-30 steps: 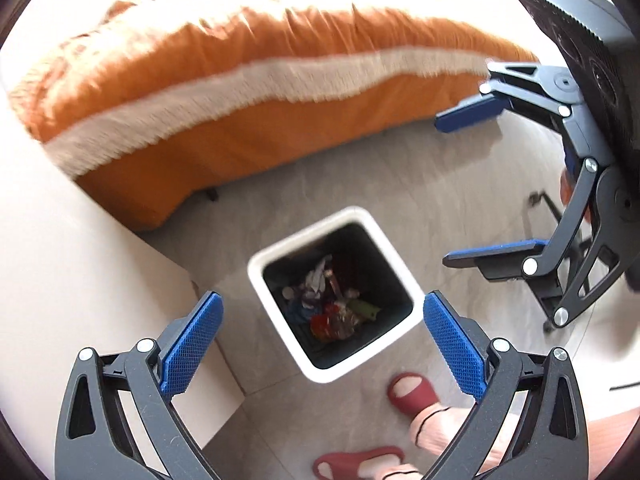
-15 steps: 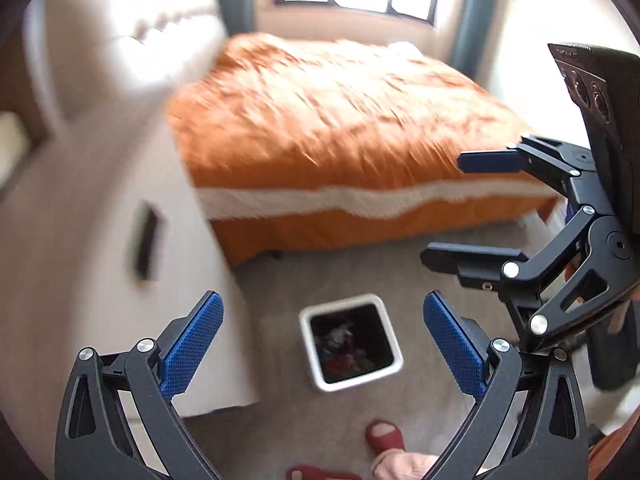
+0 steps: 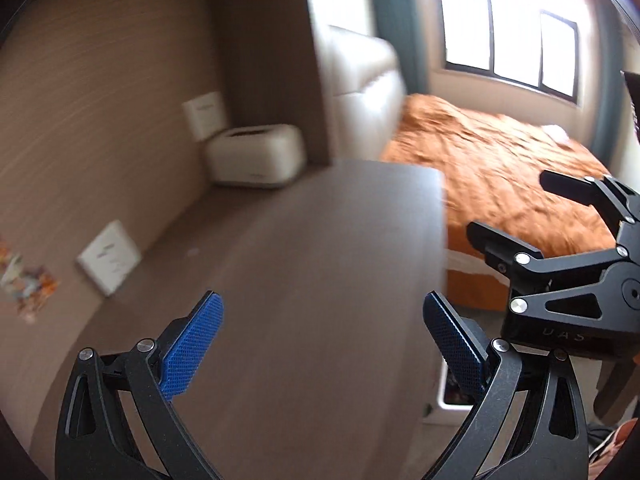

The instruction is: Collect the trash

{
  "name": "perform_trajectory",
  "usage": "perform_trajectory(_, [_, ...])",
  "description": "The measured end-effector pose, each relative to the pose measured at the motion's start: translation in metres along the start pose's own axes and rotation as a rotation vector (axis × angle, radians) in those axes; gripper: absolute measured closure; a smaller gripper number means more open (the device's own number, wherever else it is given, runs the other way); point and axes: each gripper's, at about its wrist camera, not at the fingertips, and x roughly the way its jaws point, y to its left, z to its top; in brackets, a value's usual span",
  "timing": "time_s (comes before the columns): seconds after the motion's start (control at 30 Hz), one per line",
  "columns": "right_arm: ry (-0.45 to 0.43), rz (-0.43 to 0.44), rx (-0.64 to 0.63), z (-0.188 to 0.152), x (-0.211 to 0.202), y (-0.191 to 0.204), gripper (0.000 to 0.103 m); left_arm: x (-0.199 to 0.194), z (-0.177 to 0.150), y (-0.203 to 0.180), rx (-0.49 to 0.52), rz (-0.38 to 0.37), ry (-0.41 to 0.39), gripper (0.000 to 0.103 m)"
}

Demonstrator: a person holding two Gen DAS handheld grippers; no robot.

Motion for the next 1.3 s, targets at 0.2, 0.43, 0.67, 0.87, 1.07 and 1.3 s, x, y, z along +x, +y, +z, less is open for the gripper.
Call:
perform_trajectory(0.2, [-0.067,0.117,-0.137,0.038,-0.006,0.064,0.005,-0.04,-0.004,0.066,-0.096,0.157,-0.043,0.005])
perform_trajectory(0.43, [-0.074,0.219,-0.134,0.064,-0.012,0.103,0.005,-0.077,-0.014,0.112,-0.183,0.278,-0.072,0.005])
perform_trajectory(0.67, [-0.132,0.278,-0.118,0.086,-0.026,0.125,0.005,-0.105,-0.005,0.136,-0.19,0.426,-0.108,0.005])
perform_trajectory(0.87, [-0.173,0.273,-0.154,0.093,-0.038,0.138,0.005,-0.117,-0.006,0.156,-0.269,0.453,-0.128,0.005])
perform_trajectory(1.07, [-0.158,0.282,-0.167,0.096,-0.037,0.147,0.005,-0.119,-0.007,0.164,-0.282,0.475,-0.137,0.005])
perform_trajectory(1.3, [-0.154,0.27,-0.158,0.097,-0.035,0.149,0.004,-0.117,-0.006,0.162,-0.246,0.484,-0.143,0.005])
